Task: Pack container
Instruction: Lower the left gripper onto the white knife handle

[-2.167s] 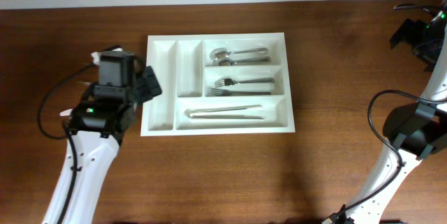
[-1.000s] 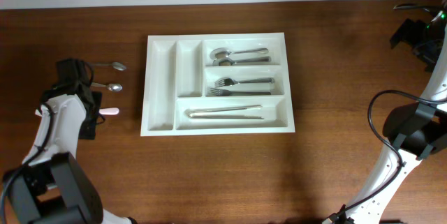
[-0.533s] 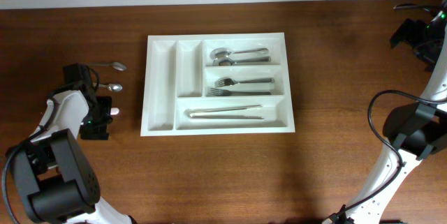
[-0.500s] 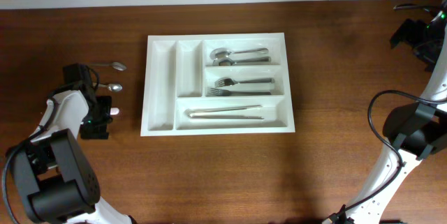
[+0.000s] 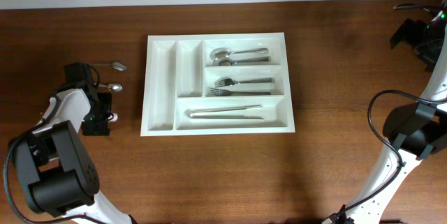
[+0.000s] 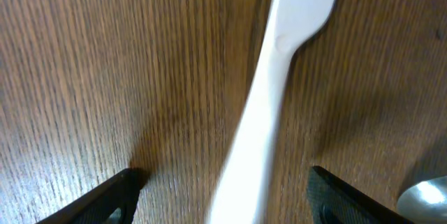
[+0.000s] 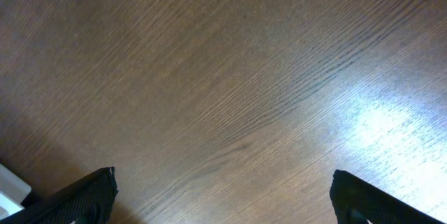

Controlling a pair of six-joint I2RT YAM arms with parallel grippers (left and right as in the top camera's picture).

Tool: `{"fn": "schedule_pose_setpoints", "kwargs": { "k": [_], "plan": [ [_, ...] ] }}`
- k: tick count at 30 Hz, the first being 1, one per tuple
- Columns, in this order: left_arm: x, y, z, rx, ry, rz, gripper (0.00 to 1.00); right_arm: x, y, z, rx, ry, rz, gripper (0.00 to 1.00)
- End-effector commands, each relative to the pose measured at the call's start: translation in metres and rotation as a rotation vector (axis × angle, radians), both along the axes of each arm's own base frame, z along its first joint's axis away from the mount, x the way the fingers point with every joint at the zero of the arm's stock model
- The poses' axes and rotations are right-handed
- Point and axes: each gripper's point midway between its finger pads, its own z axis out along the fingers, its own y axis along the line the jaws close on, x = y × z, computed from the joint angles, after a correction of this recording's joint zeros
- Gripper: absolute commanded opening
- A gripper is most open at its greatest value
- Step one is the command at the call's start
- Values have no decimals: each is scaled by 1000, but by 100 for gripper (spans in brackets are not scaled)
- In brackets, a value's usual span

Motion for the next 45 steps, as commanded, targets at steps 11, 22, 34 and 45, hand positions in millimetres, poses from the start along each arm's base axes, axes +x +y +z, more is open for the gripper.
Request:
{"fn": "schedule_pose_setpoints", "kwargs": {
  "k": [11, 22, 34, 45],
  "plan": [
    [-6, 0, -31, -15, 62, -4, 43, 0, 3, 17, -18, -39, 8, 99],
    [-17, -4, -32, -25, 117, -62, 2, 0, 3, 17, -19, -39, 8, 99],
    [-26, -10, -33, -46, 165, -176, 2, 0, 3, 17, -19, -39, 8, 99],
    [-2, -19, -32, -102, 49, -191, 73, 0, 3, 17, -18, -39, 8, 99]
  ]
}}
